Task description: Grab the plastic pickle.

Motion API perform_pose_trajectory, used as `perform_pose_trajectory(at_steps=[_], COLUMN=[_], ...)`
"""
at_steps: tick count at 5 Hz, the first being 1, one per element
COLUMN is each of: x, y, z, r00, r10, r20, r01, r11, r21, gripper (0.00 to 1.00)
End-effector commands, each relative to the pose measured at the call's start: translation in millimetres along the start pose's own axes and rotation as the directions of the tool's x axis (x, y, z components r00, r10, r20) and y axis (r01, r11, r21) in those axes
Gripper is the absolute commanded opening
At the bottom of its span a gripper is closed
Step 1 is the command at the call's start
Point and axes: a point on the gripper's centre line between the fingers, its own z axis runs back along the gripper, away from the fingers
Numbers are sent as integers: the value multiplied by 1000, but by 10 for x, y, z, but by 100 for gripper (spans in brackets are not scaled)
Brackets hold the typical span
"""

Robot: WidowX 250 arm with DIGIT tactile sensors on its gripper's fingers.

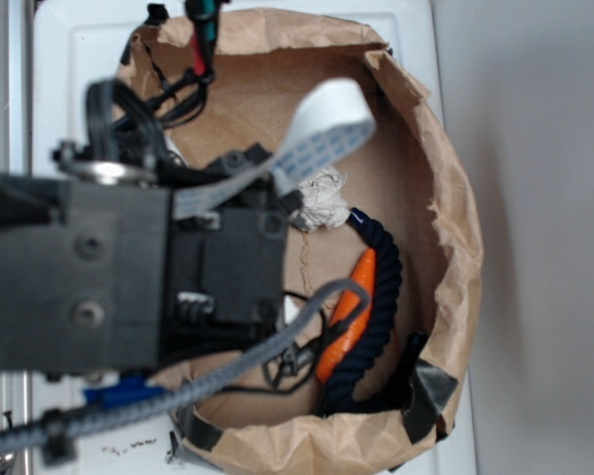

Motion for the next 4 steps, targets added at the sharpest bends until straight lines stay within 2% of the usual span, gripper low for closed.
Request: perform_pose_trajectory(at_steps=[1, 2, 4], x=[184, 289, 289], y=[154, 175, 175], z=[-73, -117, -117], r00=[971, 976, 976], r10=[238, 214, 214], r20=[-10, -35, -35], r01=[-238, -215, -215], r11=[971, 976, 976], r21=[-2, -22, -22], gripper=[100, 100, 100])
